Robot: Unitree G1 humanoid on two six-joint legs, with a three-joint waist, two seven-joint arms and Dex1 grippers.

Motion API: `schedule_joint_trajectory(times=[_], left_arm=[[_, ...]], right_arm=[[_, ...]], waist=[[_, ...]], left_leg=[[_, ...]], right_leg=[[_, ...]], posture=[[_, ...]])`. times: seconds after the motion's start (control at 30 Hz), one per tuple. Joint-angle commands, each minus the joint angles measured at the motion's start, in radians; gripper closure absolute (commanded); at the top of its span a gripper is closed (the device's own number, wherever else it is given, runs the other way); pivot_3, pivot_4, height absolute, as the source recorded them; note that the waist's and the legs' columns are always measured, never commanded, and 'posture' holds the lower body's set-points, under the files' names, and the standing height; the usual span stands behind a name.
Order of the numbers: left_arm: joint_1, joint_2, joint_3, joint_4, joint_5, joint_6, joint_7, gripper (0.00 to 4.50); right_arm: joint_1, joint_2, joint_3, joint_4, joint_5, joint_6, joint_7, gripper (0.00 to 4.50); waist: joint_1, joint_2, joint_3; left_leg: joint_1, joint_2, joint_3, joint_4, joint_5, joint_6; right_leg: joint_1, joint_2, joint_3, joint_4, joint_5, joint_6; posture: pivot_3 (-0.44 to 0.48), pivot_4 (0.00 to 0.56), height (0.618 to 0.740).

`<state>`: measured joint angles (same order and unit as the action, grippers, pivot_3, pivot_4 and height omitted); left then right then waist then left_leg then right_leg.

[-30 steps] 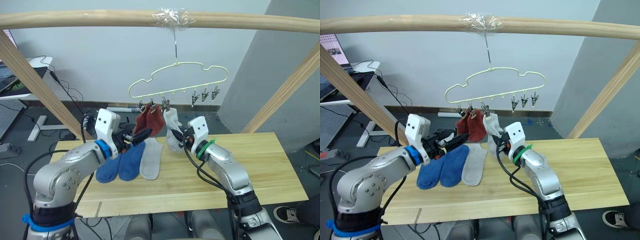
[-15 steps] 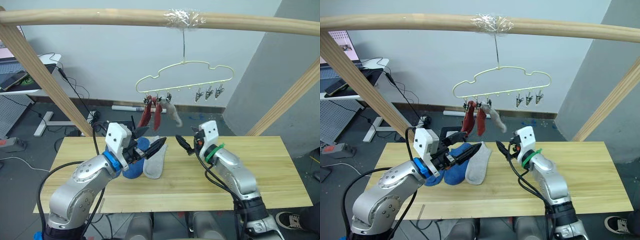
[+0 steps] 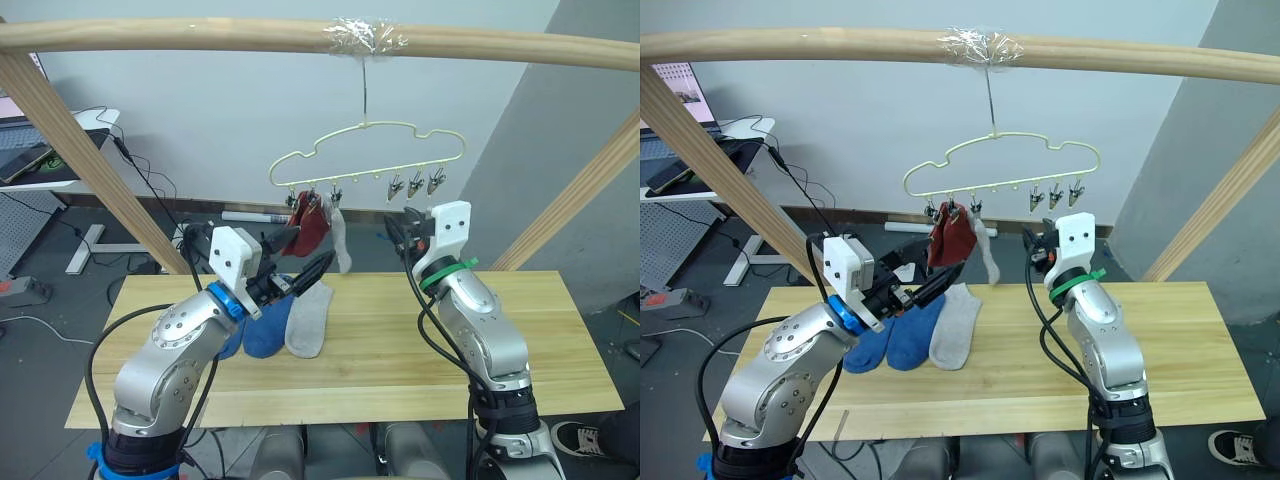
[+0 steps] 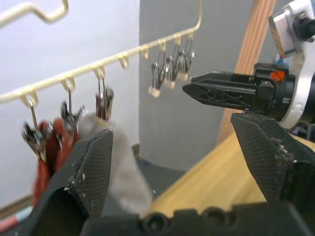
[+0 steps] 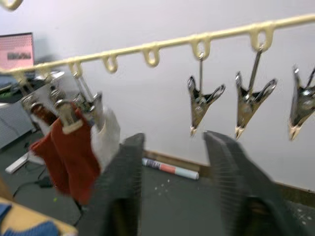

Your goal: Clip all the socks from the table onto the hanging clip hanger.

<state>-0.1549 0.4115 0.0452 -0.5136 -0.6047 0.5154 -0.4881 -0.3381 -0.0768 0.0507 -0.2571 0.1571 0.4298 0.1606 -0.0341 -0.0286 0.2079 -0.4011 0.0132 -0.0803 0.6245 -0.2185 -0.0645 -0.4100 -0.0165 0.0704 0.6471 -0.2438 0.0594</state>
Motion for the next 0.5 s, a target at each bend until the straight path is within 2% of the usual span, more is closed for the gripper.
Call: schedule_joint_trajectory(times=[0.03, 0.43, 0.5], left_arm=[[-0.009, -0.002, 0.010, -0.015, 0.011, -0.024, 0.001, 0.26], [-0.003, -0.012, 0.012, -0.023, 0.024, -0.028, 0.014, 0.26], [-0.001, -0.015, 0.010, -0.019, 0.031, -0.033, 0.015, 0.26]], right_arm=[[-0.037, 0.006, -0.017, 0.010, -0.001, -0.023, -0.010, 2.92], [-0.111, 0.046, -0.058, 0.104, 0.015, -0.027, -0.039, 2.92], [-0.119, 0.049, -0.059, 0.113, 0.016, -0.030, -0.039, 2.36]], waist=[[0.000, 0.000, 0.000], [0.001, 0.000, 0.000], [0.001, 0.000, 0.000]], left_leg=[[0.000, 0.000, 0.000, 0.000, 0.000, 0.000], [0.000, 0.000, 0.000, 0.000, 0.000, 0.000], [0.000, 0.000, 0.000, 0.000, 0.000, 0.000]], right_leg=[[0.000, 0.000, 0.000, 0.000, 0.000, 0.000], [0.000, 0.000, 0.000, 0.001, 0.000, -0.001], [0.000, 0.000, 0.000, 0.001, 0.000, -0.001]], posture=[[0.008, 0.173, 0.740], [0.021, 0.176, 0.740], [0.020, 0.178, 0.740]])
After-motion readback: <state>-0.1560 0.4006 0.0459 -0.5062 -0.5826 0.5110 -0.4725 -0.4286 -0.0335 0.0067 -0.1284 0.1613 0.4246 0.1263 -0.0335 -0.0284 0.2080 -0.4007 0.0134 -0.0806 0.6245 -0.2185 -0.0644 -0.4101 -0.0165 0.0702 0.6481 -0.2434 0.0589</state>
